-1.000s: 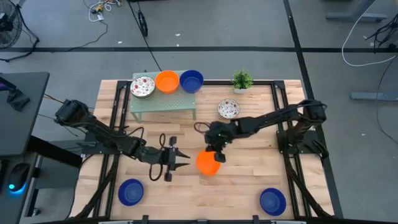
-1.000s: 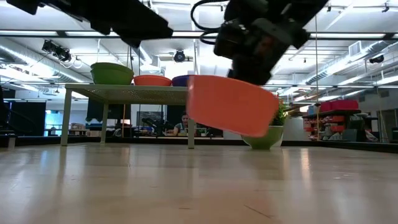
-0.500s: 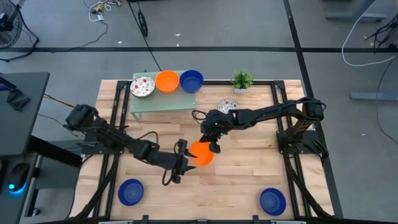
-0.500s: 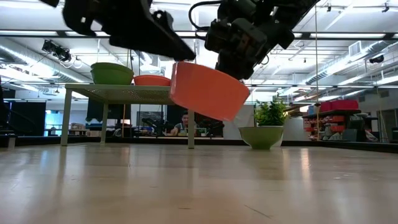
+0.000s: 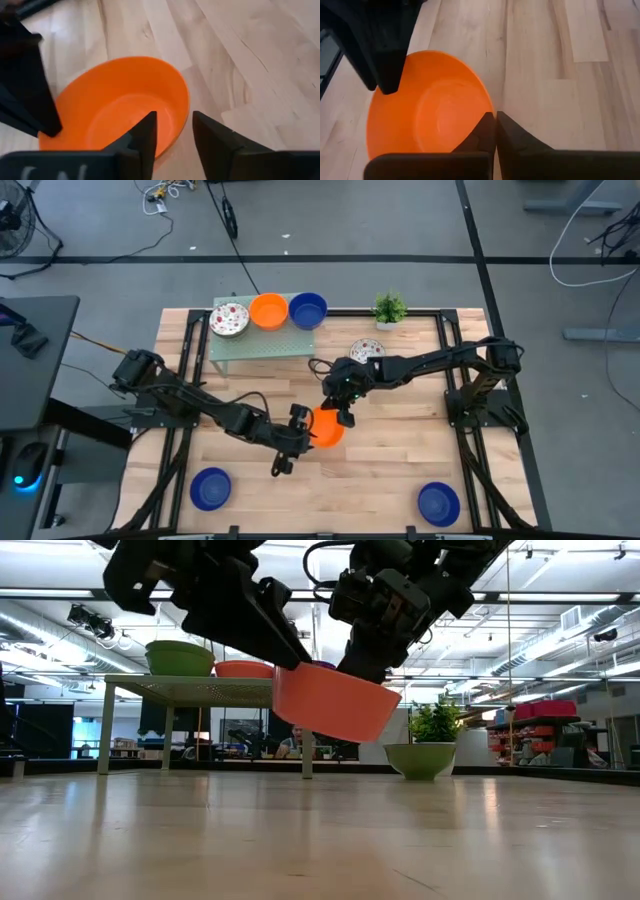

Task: Pick & Place Mini bowls
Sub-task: Stack the orange bowl on top of the other orange bowls on the shelf

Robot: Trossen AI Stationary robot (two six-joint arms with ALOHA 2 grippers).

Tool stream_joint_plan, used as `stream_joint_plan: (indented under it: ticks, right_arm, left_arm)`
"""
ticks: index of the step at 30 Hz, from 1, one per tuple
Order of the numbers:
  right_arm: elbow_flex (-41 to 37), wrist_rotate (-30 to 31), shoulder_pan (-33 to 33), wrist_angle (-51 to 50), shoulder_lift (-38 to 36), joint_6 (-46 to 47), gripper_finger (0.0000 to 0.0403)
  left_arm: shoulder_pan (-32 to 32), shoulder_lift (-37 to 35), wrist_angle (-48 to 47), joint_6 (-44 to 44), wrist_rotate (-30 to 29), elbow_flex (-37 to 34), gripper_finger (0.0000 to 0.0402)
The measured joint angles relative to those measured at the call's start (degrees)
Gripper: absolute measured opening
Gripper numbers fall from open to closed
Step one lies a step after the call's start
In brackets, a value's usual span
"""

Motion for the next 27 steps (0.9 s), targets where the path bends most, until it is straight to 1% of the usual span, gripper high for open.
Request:
stream_joint_plan:
  ticks: [8,10,13,15,17,24,27]
  right_arm:
    - [0.0,-0.51,0.4,2.36,0.0,-0.06,0.0005]
    - [0.0,-1.23,0.52,2.74,0.0,-0.28,0.0005]
    - [0.0,-1.6,0.6,2.87,0.0,-0.39,0.0005]
    - [0.0,-1.59,0.58,2.85,0.0,-0.39,0.0005]
    - [0.0,-1.57,0.56,2.79,0.0,-0.36,0.0005]
    - [0.0,-1.51,0.56,2.68,0.0,-0.4,0.0005]
    - [0.0,-1.46,0.54,2.66,0.0,-0.46,0.0005]
  left_arm:
    - [0.39,0.0,-1.63,0.34,4.91,0.04,0.0036]
    - [0.4,0.0,-1.74,1.77,5.89,0.04,0.0015]
    - [0.39,0.0,-1.65,2.59,6.75,0.04,0.0007]
    - [0.37,0.0,-1.65,2.57,5.98,0.04,0.0018]
    - [0.37,0.0,-1.71,2.53,5.0,0.02,0.004]
    - [0.3,0.03,-1.89,2.55,5.78,-0.02,0.0145]
    - [0.22,0.04,-3.08,3.68,5.66,-0.02,0.0173]
